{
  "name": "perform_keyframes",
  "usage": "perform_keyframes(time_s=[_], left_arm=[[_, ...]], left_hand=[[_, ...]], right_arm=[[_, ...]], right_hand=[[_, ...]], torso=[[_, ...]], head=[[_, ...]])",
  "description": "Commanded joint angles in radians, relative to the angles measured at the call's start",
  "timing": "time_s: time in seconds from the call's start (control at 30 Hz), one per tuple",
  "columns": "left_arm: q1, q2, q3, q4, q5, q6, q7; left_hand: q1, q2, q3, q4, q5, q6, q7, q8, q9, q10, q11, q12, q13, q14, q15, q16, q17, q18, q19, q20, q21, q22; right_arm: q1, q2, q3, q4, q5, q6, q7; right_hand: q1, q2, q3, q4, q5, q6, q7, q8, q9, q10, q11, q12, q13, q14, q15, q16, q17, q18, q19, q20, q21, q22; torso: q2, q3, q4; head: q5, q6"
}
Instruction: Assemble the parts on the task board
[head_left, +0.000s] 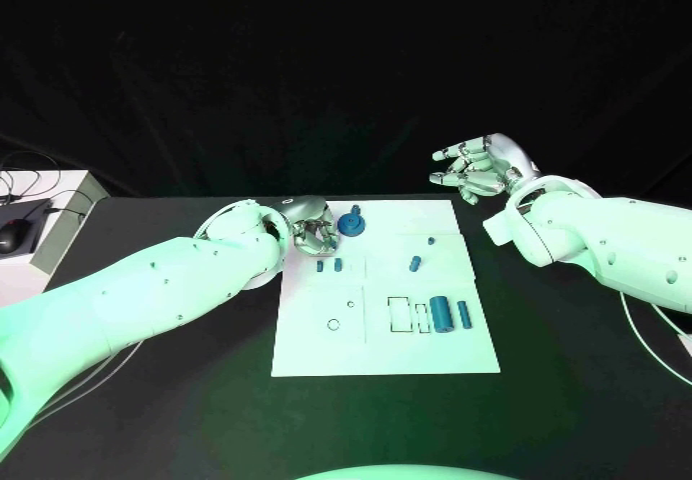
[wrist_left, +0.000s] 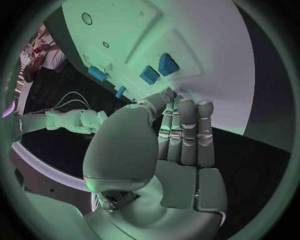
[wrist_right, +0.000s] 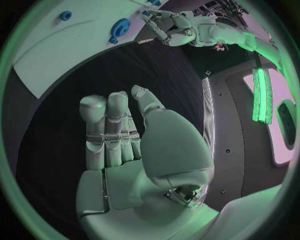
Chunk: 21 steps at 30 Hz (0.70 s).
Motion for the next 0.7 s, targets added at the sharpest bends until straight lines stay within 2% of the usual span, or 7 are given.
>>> perform_keyframes(time_s=[0.03, 0.4, 0.7], left_arm=[[-0.005, 0.006, -0.006, -0.005, -0.008, 0.023, 0.002], [-0.005, 0.007, -0.008, -0.007, -0.017, 0.017, -0.001], [-0.005, 0.002, -0.008, 0.001, -0.018, 0.035, -0.006]], left_hand=[[0.001, -0.002, -0.002, 0.004, 0.001, -0.001, 0.003, -0.004, 0.001, -0.004, -0.002, 0.000, 0.000, -0.001, 0.003, -0.006, 0.001, 0.020, -0.002, 0.007, -0.004, 0.002], [0.005, 0.002, -0.001, 0.001, 0.001, 0.004, 0.003, -0.003, 0.001, 0.000, -0.003, 0.001, 0.001, -0.001, 0.002, -0.006, 0.002, 0.021, 0.000, 0.007, -0.002, 0.004], [0.004, 0.002, -0.001, -0.001, 0.001, 0.006, 0.003, -0.004, 0.001, -0.004, -0.002, 0.000, 0.001, -0.005, 0.003, -0.007, 0.002, 0.023, -0.006, 0.008, -0.009, 0.003]], right_arm=[[0.000, -0.001, 0.000, 0.003, -0.005, 0.003, 0.012], [0.000, -0.003, 0.000, 0.003, -0.005, 0.004, 0.011], [0.000, -0.003, 0.000, 0.003, -0.005, 0.005, 0.011]], right_hand=[[-0.003, -0.004, 0.001, -0.003, 0.004, 0.002, 0.006, -0.005, -0.001, 0.002, -0.010, 0.002, -0.001, 0.008, 0.001, -0.004, 0.001, 0.007, 0.054, -0.009, -0.006, 0.073], [-0.003, -0.004, 0.001, -0.003, 0.004, 0.002, 0.006, -0.005, -0.001, 0.002, -0.010, 0.002, -0.001, 0.008, 0.001, -0.004, 0.001, 0.007, 0.054, -0.009, -0.006, 0.073], [-0.003, -0.004, 0.001, -0.003, 0.004, 0.002, 0.006, -0.005, -0.001, 0.002, -0.010, 0.002, -0.001, 0.008, 0.001, -0.004, 0.001, 0.007, 0.054, -0.009, -0.006, 0.073]], torso=[[0.000, -0.0002, 0.0008], [-0.001, -0.0007, 0.0004], [-0.001, -0.0006, 0.0014]], head=[[-0.001, 0.000], [-0.002, -0.001], [-0.002, -0.004]])
